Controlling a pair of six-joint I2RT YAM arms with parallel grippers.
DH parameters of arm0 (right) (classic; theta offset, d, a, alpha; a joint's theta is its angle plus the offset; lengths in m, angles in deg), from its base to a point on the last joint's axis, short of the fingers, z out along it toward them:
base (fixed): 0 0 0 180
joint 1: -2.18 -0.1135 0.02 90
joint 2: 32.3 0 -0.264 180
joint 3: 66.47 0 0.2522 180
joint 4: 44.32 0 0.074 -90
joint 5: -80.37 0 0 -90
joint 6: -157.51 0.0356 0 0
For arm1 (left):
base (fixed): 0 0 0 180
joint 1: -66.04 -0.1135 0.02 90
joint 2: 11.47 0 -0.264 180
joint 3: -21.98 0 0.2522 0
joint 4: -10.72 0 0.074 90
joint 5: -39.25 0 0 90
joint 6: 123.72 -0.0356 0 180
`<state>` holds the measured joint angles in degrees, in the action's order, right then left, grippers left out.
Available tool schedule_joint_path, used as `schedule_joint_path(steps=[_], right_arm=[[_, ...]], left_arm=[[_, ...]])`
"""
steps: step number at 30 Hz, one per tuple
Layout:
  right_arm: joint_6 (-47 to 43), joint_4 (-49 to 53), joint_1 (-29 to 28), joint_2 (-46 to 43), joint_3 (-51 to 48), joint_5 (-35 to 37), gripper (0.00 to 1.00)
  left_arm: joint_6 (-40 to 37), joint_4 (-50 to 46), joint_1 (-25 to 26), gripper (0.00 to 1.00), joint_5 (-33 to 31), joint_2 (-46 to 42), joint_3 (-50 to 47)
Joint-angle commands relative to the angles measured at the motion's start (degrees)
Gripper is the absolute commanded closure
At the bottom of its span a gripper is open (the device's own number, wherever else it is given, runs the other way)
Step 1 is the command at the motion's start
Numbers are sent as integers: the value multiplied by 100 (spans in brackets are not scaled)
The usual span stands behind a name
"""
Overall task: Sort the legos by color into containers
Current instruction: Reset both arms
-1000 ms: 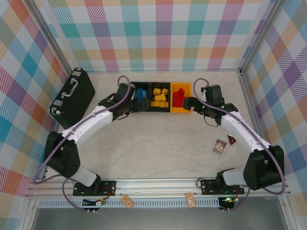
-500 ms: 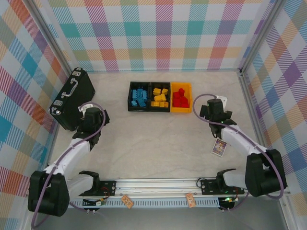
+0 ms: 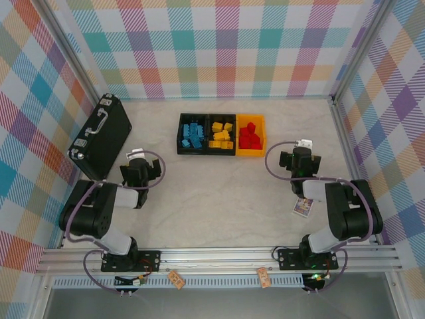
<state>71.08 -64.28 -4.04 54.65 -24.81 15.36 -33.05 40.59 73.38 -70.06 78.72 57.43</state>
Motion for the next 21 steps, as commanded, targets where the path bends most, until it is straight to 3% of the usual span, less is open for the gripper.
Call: schedule_joint_path(steps=[1,2,3,5,21], right_arm=[[-143,-856,261,-93,-219,-1387,1],[-216,-1183,346,26,-432,-1804,1],[-301,-2287,365,309,-698,-1749,1],[-130,-1530,370,95,-518,-1593,1],[-133,-1604,385,120,-532,-1576,1]], left_arm=[[-221,932,-94,0,404,95,70],[-145,734,-94,1,291,42,99],[-69,715,-100,0,184,22,95],[-89,745,-87,0,103,33,88],[-77,795,-89,0,104,42,83]])
